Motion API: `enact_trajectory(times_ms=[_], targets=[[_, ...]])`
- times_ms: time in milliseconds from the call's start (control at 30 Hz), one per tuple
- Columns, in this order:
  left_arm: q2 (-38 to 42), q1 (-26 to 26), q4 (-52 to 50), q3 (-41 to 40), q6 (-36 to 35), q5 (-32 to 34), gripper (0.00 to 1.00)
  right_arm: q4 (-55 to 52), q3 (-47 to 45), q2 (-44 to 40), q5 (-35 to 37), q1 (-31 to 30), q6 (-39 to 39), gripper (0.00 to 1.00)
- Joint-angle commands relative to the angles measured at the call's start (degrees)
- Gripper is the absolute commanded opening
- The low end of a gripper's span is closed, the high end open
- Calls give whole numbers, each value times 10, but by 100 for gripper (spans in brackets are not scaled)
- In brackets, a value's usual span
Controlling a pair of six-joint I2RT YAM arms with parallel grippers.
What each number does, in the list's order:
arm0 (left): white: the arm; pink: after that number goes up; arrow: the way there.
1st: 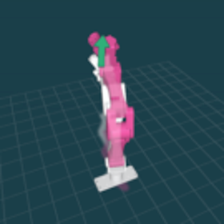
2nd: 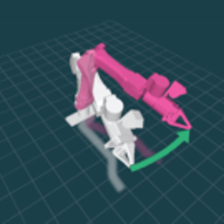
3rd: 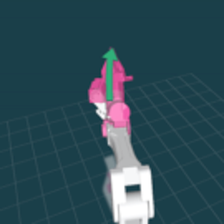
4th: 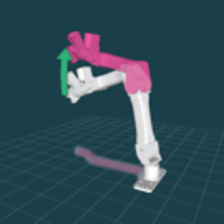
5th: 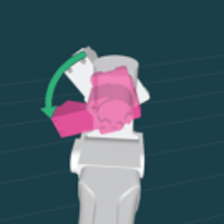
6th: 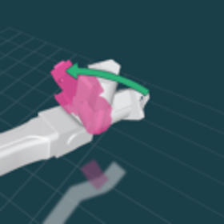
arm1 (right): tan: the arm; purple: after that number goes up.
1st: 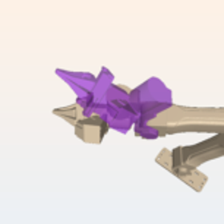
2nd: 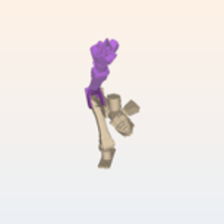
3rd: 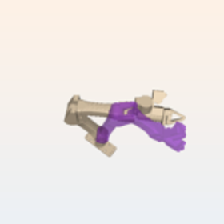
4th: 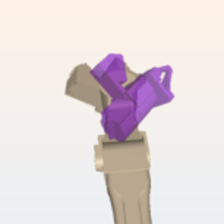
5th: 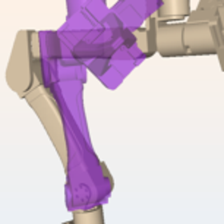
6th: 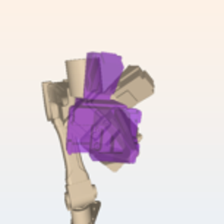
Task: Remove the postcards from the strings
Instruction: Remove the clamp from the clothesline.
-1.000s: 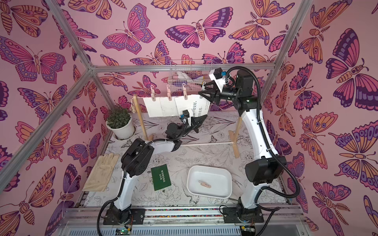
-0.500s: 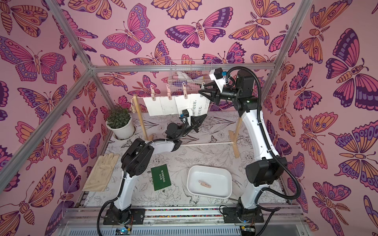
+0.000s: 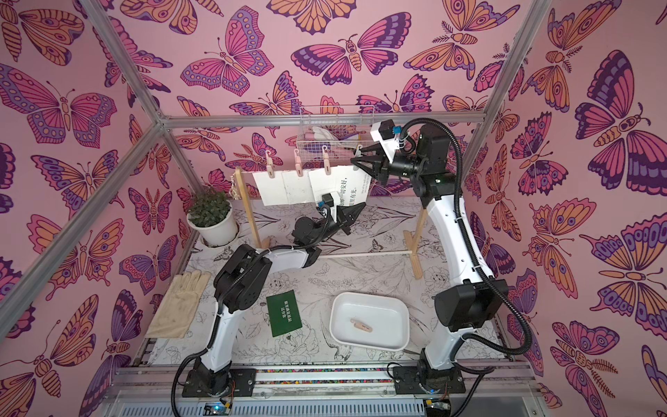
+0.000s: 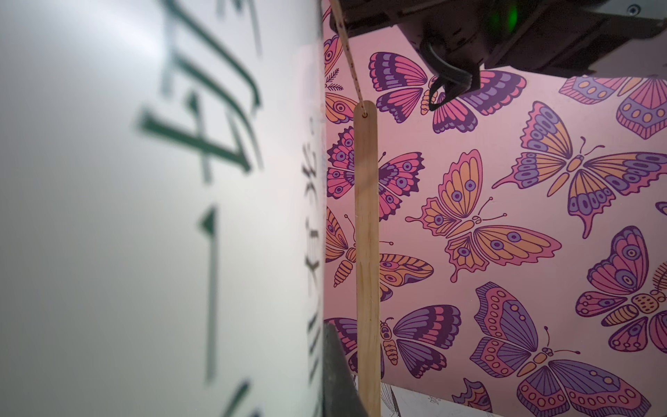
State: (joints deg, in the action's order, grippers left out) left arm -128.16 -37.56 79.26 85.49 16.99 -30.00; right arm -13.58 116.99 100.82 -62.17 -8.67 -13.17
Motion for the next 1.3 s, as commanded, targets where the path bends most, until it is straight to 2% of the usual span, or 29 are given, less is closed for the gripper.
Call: enact_trajectory(times_ms=[0, 167, 600, 933, 1033, 1267], targets=[[-1, -3, 23, -10, -4, -14, 0, 29, -3, -23, 2, -2, 11, 14], [-2, -5, 24, -13, -3, -19, 0, 36, -6, -26, 2, -2, 15, 11], [4, -12, 23, -46, -23, -40, 0, 64, -18, -36, 15, -3, 28, 10], [32, -31, 23, -115, -40, -45, 0, 88, -41, -70, 55, -4, 37, 9], [62, -41, 23, -153, -48, -34, 0, 105, -79, -103, 94, -6, 54, 9], [198, -72, 23, -294, -3, 12, 0, 192, -293, -281, 227, -61, 97, 10]])
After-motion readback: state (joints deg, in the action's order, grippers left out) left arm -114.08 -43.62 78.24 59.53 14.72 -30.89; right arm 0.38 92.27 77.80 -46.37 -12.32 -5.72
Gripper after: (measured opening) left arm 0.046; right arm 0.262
